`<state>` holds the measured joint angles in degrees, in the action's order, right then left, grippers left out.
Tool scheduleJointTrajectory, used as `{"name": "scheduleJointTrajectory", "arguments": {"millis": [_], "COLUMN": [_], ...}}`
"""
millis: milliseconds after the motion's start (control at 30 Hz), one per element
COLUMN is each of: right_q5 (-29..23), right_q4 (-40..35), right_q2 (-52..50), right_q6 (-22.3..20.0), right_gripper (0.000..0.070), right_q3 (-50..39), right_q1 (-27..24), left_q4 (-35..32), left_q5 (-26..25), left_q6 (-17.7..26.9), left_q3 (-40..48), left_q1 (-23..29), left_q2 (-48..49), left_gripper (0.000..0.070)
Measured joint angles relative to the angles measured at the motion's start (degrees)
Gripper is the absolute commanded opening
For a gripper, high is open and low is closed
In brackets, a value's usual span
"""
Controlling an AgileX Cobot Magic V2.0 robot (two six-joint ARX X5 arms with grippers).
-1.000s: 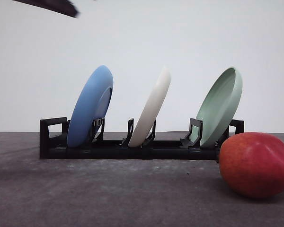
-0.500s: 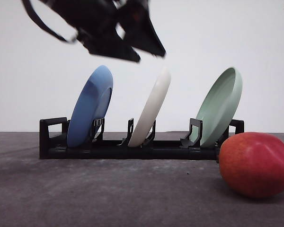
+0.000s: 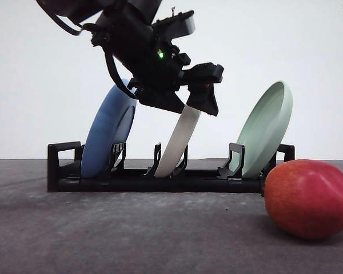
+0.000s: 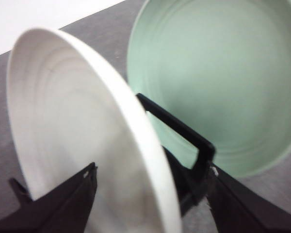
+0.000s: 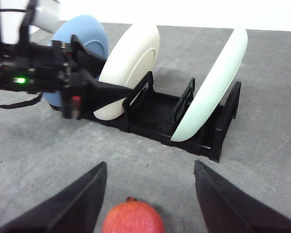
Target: Place pomegranate in white plate
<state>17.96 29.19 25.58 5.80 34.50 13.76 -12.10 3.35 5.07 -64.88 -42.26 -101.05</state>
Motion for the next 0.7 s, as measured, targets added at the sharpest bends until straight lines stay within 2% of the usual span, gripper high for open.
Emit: {"name": "scheduleJointTrajectory", "arguments": {"millis": [167,400,700], "right_q5": [0.0,0.0,0.0], "right_q4": [0.0,0.0,0.0], "right_q2": [0.0,0.0,0.0], "right_q6": [0.0,0.0,0.0], "right_gripper": [0.0360,0.0360,0.0360], "right_q3": [0.0,0.0,0.0], "right_q1": [0.0,0.0,0.0], "left_q4": [0.3,1.8,3.5], "left_q5": [1.2,1.2,2.4], "left_q6": [0.0,-2.0,-8.9], "left_q3": [-0.5,-0.5,-0.5], "left_q1": [0.0,-0.1,0.1], "left_q2": [-0.1,-0.1,2.8], "left_gripper": [0.0184,0.0022,0.0012]}}
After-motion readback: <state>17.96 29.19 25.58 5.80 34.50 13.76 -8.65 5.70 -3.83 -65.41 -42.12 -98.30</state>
